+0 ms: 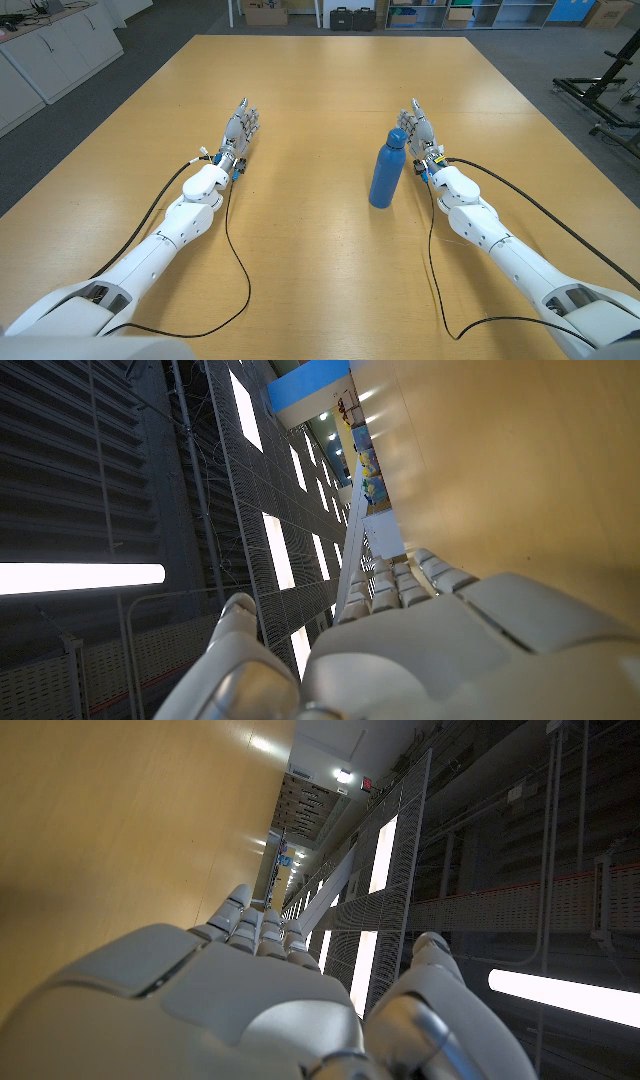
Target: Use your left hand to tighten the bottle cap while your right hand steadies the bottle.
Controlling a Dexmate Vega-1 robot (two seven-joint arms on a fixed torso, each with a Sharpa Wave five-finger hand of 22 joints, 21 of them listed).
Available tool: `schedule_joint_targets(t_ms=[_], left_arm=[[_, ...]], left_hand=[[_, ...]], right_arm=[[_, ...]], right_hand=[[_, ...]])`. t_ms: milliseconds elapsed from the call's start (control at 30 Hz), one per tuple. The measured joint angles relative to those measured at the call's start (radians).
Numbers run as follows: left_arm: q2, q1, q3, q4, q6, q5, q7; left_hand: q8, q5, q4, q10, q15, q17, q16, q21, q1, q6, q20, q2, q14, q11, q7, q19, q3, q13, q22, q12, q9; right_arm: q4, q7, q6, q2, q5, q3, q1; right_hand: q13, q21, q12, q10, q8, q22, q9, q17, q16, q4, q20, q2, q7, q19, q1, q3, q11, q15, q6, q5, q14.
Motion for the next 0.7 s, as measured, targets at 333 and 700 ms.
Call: schedule_joint_targets(t_ms=[333,700], left_arm=[[-0.006,0.046,-0.025,-0.032,-0.025,0.030,0.009],[-0.006,0.082,-0.054,-0.047,-0.044,0.037,-0.003]], left_hand=[[0.005,0.001,0.000,0.011,-0.001,0.000,0.000,0.000,0.000,0.012,0.000,0.000,0.001,0.000,0.007,0.000,0.000,0.000,0.000,0.004,0.000],[0.005,0.001,0.000,0.027,-0.005,-0.001,0.004,0.000,0.001,0.031,0.000,0.002,0.013,0.005,0.005,0.000,0.000,0.000,0.000,0.007,0.000]], right_arm=[[0.003,-0.007,0.013,0.004,-0.025,-0.004,0.003],[-0.032,-0.018,0.015,-0.010,-0.037,0.001,-0.025]], right_hand=[[-0.003,0.000,0.004,0.000,0.000,0.000,0.000,-0.003,0.000,-0.004,0.000,0.005,0.005,0.000,0.005,0.004,0.000,0.000,0.005,0.000,0.000],[-0.012,0.000,0.008,0.029,0.007,0.000,0.000,-0.008,0.007,-0.008,-0.002,0.013,0.007,0.024,0.013,0.008,0.000,0.000,0.025,0.000,0.008]])
